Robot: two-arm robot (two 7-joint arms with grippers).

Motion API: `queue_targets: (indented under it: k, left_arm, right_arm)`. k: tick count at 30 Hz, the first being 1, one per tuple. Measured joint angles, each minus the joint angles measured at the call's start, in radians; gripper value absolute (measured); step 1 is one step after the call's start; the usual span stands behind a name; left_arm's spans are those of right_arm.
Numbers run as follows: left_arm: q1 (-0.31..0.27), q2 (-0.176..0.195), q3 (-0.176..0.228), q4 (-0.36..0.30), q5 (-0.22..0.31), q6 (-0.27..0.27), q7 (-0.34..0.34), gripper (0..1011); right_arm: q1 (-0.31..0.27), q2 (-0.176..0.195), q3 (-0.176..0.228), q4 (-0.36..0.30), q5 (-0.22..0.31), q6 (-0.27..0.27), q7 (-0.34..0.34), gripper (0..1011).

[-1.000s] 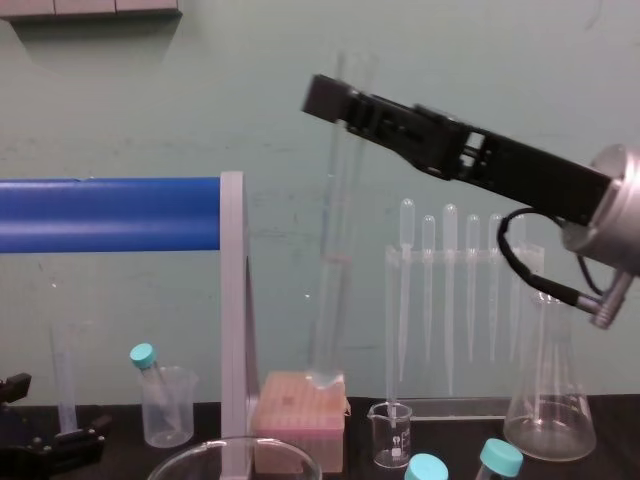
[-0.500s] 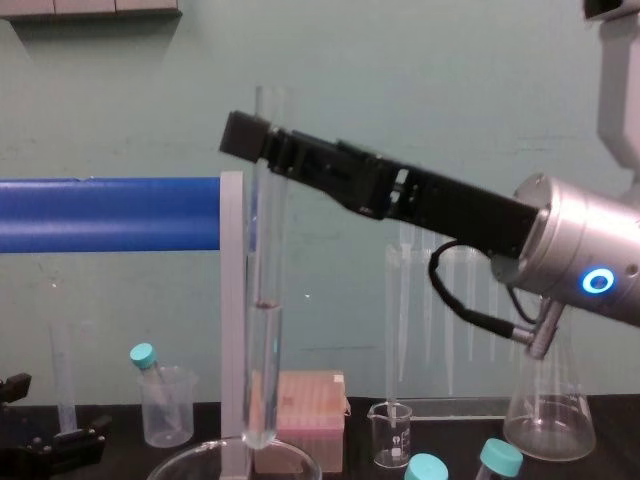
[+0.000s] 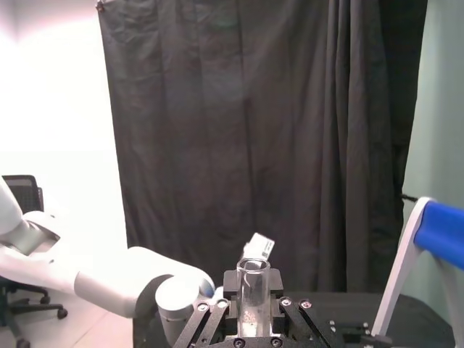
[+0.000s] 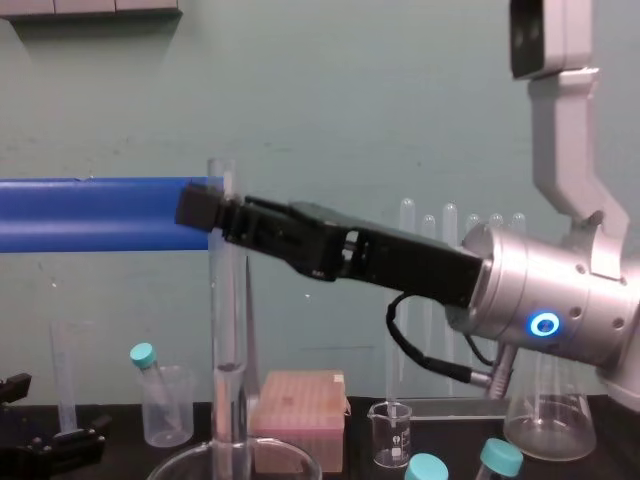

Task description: Hold the test tube with one hand and immerse one end into the beaker, then return it to the test tube rack.

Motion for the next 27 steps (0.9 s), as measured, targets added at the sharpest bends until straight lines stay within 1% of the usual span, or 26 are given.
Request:
queue_targets:
  k: [4, 14, 18, 23, 27]
  left_arm:
    - [0.000, 0.000, 0.000, 0.000, 0.000, 0.000, 0.000, 1000]
    - [0.000, 0.000, 0.000, 0.000, 0.000, 0.000, 0.000, 1000]
    - [0.000, 0.000, 0.000, 0.000, 0.000, 0.000, 0.000, 1000]
    - [0.000, 0.000, 0.000, 0.000, 0.000, 0.000, 0.000, 1000]
    - [0.000, 0.000, 0.000, 0.000, 0.000, 0.000, 0.000, 1000]
  right_arm:
    - [0.015, -0.019, -0.012, 0.046, -0.016, -0.007, 0.005, 242]
    - [0.034, -0.048, -0.027, 0.112, -0.049, -0.013, 0.009, 242]
    - [0.039, -0.054, -0.029, 0.131, -0.061, -0.015, 0.011, 242]
    - [0.050, -0.069, -0.033, 0.177, -0.083, -0.017, 0.015, 242]
    - [0.054, -0.076, -0.033, 0.194, -0.091, -0.017, 0.019, 242]
